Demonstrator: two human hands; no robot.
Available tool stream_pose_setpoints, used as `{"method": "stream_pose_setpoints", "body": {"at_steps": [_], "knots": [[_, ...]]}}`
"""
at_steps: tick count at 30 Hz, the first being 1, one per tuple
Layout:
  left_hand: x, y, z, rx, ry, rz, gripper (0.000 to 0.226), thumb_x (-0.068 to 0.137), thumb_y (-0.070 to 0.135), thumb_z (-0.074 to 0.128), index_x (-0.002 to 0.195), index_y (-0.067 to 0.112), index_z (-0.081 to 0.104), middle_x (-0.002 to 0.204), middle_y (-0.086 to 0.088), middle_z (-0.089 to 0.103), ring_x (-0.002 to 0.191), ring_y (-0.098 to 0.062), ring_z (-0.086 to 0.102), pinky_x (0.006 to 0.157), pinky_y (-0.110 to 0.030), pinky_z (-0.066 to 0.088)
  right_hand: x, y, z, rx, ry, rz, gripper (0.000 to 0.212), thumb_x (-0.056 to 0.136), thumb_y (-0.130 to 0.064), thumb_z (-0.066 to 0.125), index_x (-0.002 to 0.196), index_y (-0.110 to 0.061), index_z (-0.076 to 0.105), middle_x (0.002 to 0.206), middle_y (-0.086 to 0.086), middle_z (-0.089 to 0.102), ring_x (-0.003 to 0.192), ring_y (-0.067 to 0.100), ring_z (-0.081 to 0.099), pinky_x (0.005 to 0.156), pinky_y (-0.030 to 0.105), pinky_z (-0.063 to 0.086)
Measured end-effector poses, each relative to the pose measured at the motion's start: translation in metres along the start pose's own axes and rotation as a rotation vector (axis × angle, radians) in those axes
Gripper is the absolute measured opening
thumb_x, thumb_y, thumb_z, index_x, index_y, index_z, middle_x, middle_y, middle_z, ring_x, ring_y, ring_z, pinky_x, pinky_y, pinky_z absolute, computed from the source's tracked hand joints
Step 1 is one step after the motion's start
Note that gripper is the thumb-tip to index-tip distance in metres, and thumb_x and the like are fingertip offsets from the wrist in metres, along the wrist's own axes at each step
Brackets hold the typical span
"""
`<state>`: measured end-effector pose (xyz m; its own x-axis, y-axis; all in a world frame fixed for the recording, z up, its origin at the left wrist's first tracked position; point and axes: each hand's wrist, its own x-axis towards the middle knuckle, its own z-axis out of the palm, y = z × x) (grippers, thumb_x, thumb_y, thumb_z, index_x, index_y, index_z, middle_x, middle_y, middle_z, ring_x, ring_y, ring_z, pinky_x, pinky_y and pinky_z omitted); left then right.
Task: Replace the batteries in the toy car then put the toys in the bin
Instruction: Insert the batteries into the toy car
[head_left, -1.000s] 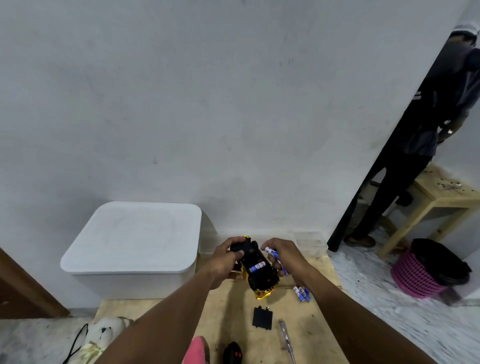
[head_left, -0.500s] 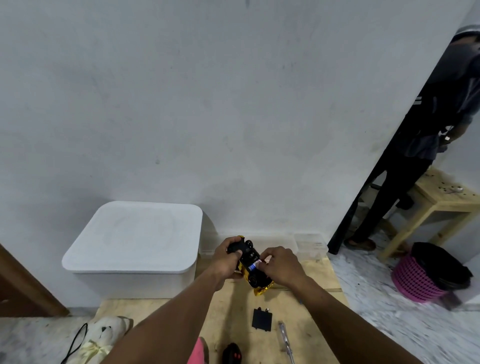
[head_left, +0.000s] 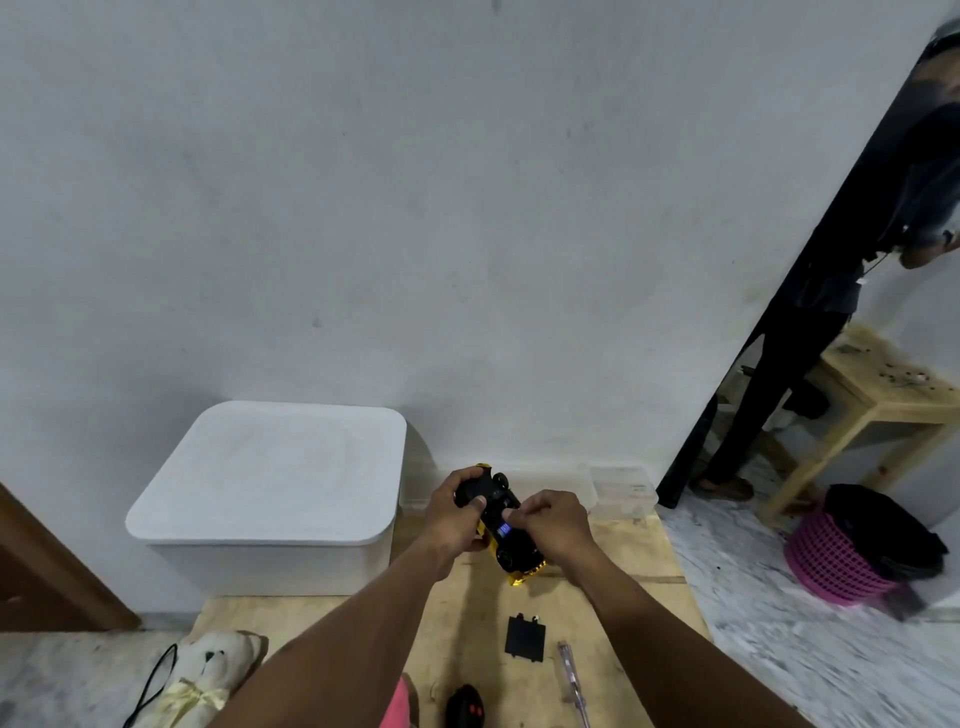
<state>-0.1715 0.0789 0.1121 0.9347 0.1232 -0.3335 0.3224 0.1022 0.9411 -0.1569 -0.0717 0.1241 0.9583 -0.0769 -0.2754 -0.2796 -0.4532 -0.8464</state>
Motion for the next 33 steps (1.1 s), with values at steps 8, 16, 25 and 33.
{"method": "stream_pose_setpoints", "body": {"at_steps": [8, 16, 25, 33], "knots": [[-0.001, 0.000, -0.001, 0.011, -0.029, -0.038, 0.036, 0.099, 0.005, 0.051, 0.115, 0.035, 0.062, 0.125, -0.009, 0.057, 0.101, -0.035, 0.065, 0.058, -0.032, 0.059, -0.005, -0.001, -0.001, 0.142, -0.071, -0.031, 0.024, 0.071, -0.013, 0.083, 0.090, -0.016, 0.069, 0.087, 0.007, 0.073, 0.084, 0.021, 0.071, 0.068, 0.031, 0.057], [0.002, 0.003, -0.004, 0.040, -0.081, -0.061, 0.036, 0.100, 0.005, 0.050, 0.109, 0.038, 0.062, 0.121, -0.010, 0.059, 0.097, -0.035, 0.066, 0.063, -0.037, 0.061, -0.001, -0.008, -0.008, 0.575, -0.067, 0.266, 0.015, 0.082, -0.017, 0.063, 0.091, -0.008, 0.071, 0.060, 0.007, 0.053, 0.043, 0.015, 0.035, 0.038, 0.020, 0.024], [0.006, 0.000, -0.011, 0.074, -0.132, -0.104, 0.036, 0.100, 0.005, 0.048, 0.116, 0.034, 0.061, 0.111, -0.013, 0.064, 0.084, -0.032, 0.067, 0.074, -0.046, 0.062, 0.013, 0.000, -0.017, 0.866, -0.157, 0.418, 0.031, 0.084, -0.030, 0.073, 0.068, -0.012, 0.054, 0.053, 0.002, 0.048, 0.043, 0.017, 0.049, 0.043, 0.025, 0.048], [0.005, -0.007, -0.018, 0.141, -0.155, -0.106, 0.036, 0.100, 0.006, 0.049, 0.116, 0.034, 0.063, 0.113, -0.013, 0.064, 0.096, -0.038, 0.068, 0.077, -0.052, 0.061, -0.006, 0.007, -0.022, 0.402, -0.161, 0.301, 0.036, 0.088, -0.041, 0.071, 0.078, -0.010, 0.058, 0.056, 0.001, 0.047, 0.040, 0.011, 0.035, 0.038, 0.020, 0.028]]}}
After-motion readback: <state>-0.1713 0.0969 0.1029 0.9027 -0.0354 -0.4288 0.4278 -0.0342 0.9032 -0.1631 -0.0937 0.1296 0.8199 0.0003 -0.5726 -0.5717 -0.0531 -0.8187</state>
